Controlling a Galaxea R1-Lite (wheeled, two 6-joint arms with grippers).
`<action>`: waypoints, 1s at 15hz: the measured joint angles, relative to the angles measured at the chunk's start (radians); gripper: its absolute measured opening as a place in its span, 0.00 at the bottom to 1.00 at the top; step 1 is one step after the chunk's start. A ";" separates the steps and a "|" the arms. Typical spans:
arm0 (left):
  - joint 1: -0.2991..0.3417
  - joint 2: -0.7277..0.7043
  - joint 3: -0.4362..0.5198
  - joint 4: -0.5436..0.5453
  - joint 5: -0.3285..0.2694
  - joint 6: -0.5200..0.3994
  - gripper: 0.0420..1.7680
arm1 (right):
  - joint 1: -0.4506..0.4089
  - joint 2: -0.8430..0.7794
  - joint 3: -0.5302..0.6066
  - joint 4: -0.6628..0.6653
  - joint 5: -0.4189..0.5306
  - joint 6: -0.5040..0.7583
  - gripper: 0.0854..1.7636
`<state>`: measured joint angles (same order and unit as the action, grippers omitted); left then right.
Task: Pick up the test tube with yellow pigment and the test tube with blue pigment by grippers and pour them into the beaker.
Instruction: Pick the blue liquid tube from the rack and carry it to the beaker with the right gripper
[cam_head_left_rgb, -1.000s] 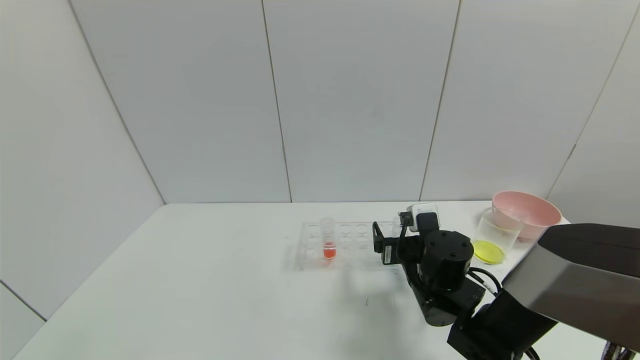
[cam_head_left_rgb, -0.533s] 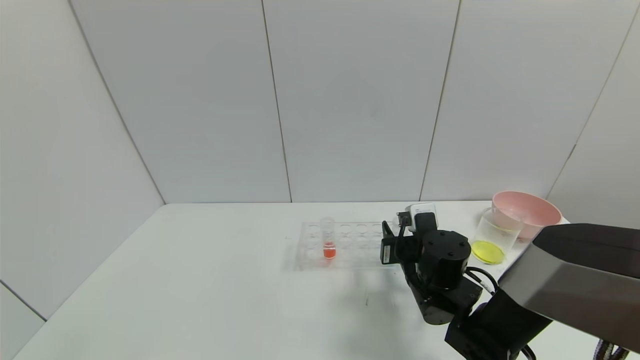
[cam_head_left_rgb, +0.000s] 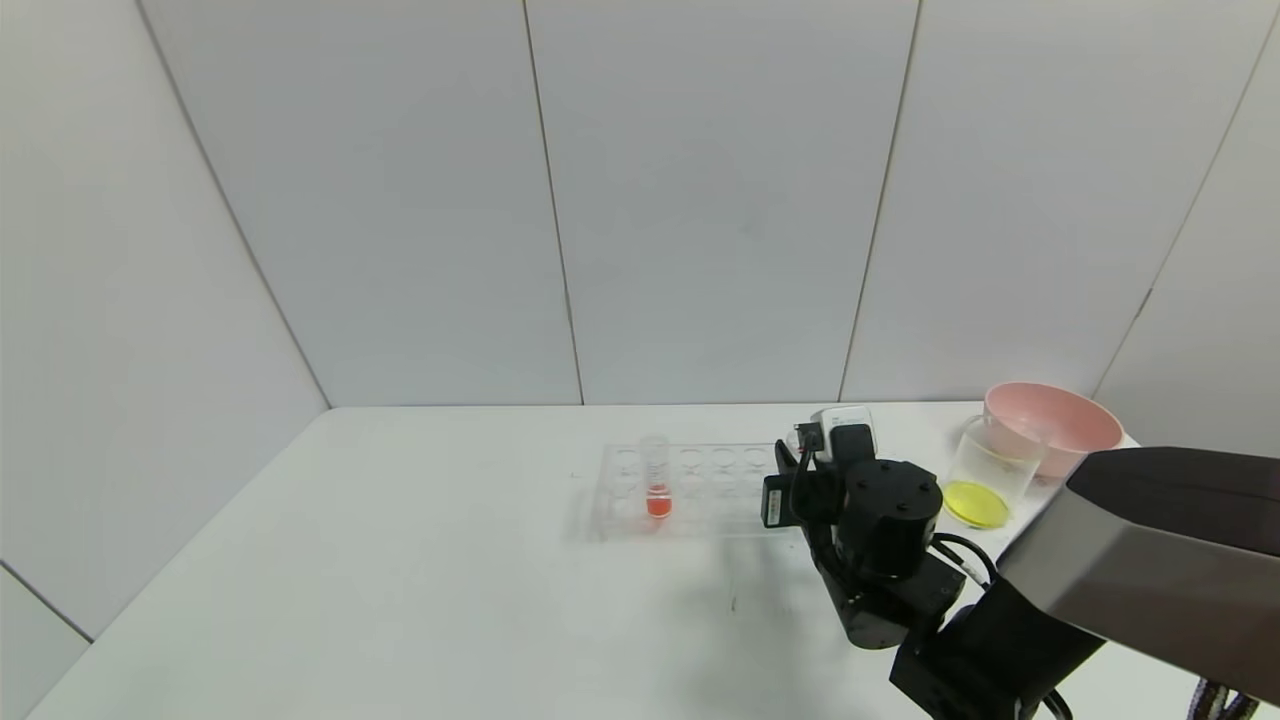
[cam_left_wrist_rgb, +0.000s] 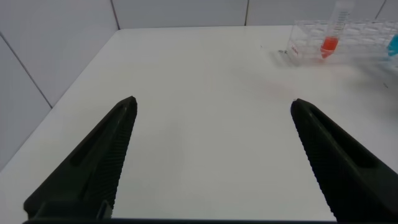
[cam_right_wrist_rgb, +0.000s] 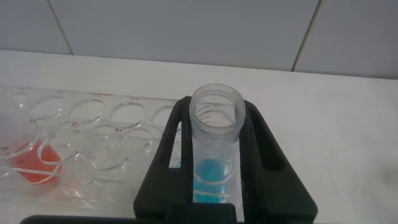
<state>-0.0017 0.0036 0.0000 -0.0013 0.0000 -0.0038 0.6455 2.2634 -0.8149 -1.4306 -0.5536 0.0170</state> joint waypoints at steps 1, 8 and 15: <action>0.000 0.000 0.000 0.000 0.000 0.000 1.00 | 0.000 -0.003 0.000 0.000 0.001 -0.001 0.24; 0.000 0.000 0.000 0.000 0.000 0.000 1.00 | 0.003 -0.072 0.001 0.003 0.001 -0.025 0.24; 0.000 0.000 0.000 0.000 0.000 0.000 1.00 | 0.011 -0.141 0.013 -0.001 -0.001 -0.054 0.24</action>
<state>-0.0017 0.0036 0.0000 -0.0013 0.0000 -0.0043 0.6562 2.1221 -0.8023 -1.4313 -0.5549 -0.0368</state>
